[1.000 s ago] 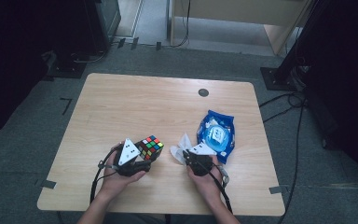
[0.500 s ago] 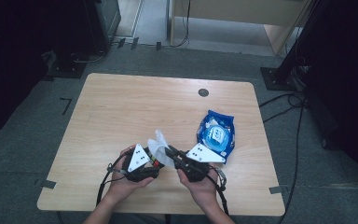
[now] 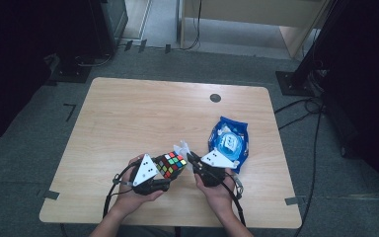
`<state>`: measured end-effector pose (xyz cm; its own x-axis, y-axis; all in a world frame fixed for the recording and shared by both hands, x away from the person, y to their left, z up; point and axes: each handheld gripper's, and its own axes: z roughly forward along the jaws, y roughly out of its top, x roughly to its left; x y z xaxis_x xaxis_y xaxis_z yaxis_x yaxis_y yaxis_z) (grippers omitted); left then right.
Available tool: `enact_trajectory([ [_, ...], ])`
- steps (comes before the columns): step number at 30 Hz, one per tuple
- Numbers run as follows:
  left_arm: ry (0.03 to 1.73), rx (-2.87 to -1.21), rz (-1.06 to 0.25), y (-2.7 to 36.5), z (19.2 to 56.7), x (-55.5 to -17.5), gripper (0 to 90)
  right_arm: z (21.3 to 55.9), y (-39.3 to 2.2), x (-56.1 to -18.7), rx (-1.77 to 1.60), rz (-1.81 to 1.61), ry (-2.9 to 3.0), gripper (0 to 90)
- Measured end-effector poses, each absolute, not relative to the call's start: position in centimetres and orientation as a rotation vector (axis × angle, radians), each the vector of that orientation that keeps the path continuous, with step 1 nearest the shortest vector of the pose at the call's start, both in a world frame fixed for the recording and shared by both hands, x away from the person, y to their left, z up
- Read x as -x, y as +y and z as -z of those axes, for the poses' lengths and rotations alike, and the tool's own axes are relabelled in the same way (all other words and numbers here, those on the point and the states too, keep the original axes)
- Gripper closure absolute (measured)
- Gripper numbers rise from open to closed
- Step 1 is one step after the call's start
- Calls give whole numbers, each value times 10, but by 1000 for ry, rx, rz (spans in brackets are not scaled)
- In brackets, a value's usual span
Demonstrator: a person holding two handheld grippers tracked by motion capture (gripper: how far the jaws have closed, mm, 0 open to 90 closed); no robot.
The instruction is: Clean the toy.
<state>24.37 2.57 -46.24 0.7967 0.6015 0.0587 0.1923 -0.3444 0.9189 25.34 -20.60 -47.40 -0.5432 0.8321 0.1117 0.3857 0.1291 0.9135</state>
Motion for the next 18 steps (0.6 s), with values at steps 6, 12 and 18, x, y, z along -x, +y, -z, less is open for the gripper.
enact_trajectory([
  [6,659,-1968,-481,24,473,-251,345,449,-202,-240,-1124,-1532,1952,862],
  [12,609,-1960,-479,14,470,-243,344,436,-173,-219,-957,-1619,2010,863],
  [18,597,-1938,-466,16,467,-241,345,443,-177,-223,-994,-1613,1987,866],
])
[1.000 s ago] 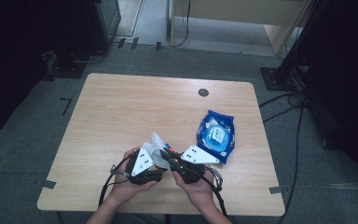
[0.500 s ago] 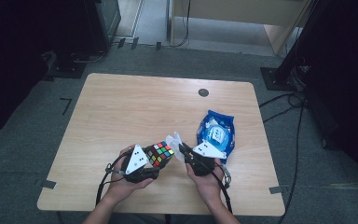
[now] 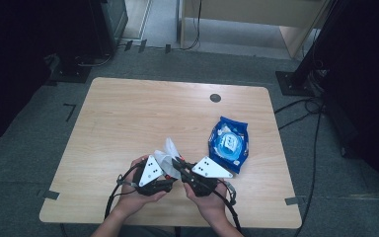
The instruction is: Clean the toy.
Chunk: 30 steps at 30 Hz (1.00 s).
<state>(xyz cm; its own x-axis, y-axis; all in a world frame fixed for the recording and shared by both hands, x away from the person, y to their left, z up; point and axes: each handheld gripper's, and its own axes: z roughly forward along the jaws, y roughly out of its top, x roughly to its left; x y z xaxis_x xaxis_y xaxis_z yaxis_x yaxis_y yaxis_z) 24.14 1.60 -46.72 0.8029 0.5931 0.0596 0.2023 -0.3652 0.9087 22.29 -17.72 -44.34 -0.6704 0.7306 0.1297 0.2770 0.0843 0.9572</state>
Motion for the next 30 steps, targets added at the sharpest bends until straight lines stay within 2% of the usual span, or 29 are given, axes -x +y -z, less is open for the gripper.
enact_trajectory([
  [18,625,-1898,-488,31,462,-247,345,484,-216,-255,-1211,-1334,1970,864],
  [24,665,-1889,-508,42,462,-253,345,487,-228,-261,-1250,-1281,1949,853],
  [30,679,-1886,-511,46,462,-255,344,483,-230,-261,-1262,-1334,1952,717],
])
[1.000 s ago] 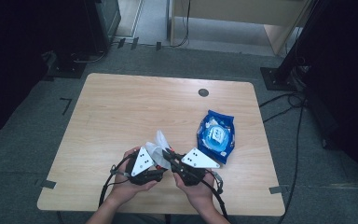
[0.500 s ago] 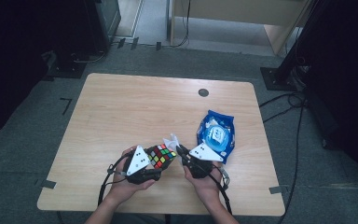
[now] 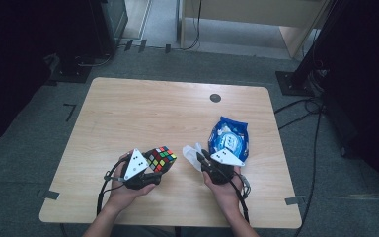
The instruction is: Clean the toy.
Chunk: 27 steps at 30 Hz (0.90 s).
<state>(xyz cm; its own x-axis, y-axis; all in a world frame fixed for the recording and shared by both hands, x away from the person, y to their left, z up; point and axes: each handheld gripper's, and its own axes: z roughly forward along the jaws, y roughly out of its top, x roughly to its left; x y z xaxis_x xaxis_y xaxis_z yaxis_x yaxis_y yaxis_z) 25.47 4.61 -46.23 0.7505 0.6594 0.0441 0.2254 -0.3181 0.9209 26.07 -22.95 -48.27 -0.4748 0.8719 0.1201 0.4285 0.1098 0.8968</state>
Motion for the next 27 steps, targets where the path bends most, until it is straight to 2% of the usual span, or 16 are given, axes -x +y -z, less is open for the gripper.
enact_trajectory([
  [16,657,-1909,-496,34,467,-252,344,434,-203,-240,-1290,-1705,1966,347],
  [20,634,-1921,-495,28,468,-250,344,433,-193,-241,-1337,-1766,2010,255],
  [25,602,-1927,-503,23,468,-246,344,445,-185,-247,-1441,-1750,2070,188],
  [27,591,-1927,-510,20,468,-244,344,450,-184,-250,-1498,-1743,2080,186],
])
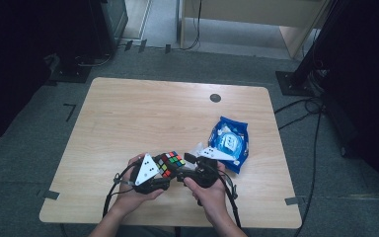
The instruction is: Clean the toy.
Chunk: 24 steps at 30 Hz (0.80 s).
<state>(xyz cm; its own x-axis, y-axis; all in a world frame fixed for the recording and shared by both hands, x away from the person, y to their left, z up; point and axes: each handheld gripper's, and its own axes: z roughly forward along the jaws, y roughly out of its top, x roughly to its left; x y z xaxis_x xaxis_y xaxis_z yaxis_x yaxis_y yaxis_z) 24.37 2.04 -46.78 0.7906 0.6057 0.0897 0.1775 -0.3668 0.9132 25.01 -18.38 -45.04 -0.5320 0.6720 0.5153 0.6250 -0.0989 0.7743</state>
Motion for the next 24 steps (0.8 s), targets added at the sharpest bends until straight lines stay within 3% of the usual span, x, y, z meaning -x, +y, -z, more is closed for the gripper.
enact_trajectory([
  [4,564,-1926,-522,17,467,-240,344,459,-185,-255,-1582,-1753,2102,204],
  [7,557,-1930,-528,15,467,-239,344,464,-185,-255,-1595,-1789,2120,330],
  [24,556,-2009,-546,11,472,-241,343,458,-170,-245,-1351,-1477,2146,338],
])
